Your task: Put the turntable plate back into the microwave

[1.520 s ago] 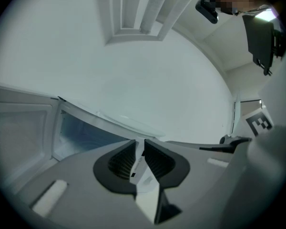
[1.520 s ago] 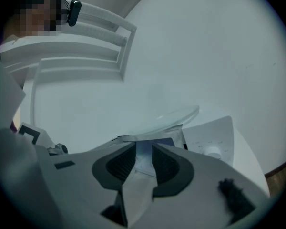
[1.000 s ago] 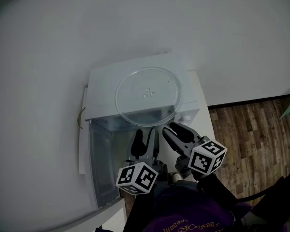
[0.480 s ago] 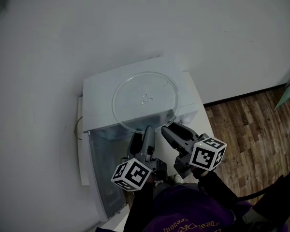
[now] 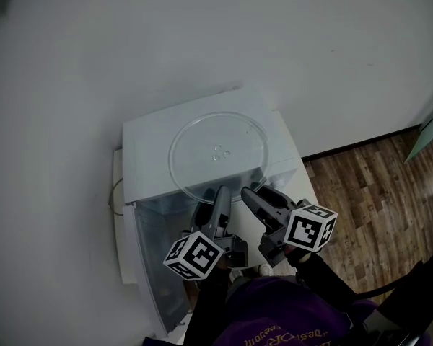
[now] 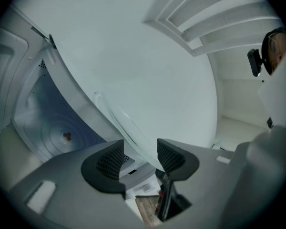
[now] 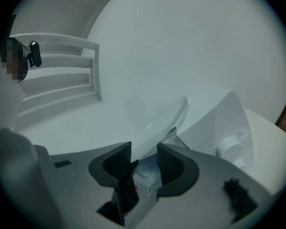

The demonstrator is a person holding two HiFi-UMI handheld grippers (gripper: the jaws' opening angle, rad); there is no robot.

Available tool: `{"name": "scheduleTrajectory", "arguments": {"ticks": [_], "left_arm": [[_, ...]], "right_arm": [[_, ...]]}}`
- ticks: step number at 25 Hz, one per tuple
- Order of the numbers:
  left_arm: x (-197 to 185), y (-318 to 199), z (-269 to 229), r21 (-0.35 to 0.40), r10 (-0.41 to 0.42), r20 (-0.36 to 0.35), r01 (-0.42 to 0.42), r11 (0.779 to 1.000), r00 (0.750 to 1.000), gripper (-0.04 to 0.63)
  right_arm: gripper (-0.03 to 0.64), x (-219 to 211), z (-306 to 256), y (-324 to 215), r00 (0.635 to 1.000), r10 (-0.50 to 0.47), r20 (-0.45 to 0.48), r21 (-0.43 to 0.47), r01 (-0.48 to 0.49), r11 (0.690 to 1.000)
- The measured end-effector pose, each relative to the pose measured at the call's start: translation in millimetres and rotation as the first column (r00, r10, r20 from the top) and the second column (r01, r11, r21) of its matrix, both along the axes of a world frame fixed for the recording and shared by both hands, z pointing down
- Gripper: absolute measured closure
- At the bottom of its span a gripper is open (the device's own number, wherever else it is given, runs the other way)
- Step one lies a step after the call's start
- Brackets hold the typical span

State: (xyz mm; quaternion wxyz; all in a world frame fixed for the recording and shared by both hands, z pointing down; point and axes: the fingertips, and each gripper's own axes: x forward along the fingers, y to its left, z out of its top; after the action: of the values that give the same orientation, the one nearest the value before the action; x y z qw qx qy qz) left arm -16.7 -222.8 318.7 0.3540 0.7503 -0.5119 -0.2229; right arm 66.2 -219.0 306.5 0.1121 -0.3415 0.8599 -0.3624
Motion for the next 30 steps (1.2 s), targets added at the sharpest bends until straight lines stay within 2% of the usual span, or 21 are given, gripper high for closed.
{"name": "scheduleTrajectory", "arguments": {"ticks": [5,30], "left_arm": [[-3.1,-3.8,-4.6,0.017,0.000,-0.015,0.000,1.000,1.000,0.419],[-4.8,-5.2,-2.9,0.051,0.013,-0.189,-0.004,0.999,0.982,0.474]], "right_arm": [[0.456,-4.8,-0.4,-0.8,1.000,-0.020,0.008,-0.012,0.021,1.000],[0.479,-5.7,4.1,-0.4,0.998,-0.035,0.059,-0.072,0.039,0.997]]}}
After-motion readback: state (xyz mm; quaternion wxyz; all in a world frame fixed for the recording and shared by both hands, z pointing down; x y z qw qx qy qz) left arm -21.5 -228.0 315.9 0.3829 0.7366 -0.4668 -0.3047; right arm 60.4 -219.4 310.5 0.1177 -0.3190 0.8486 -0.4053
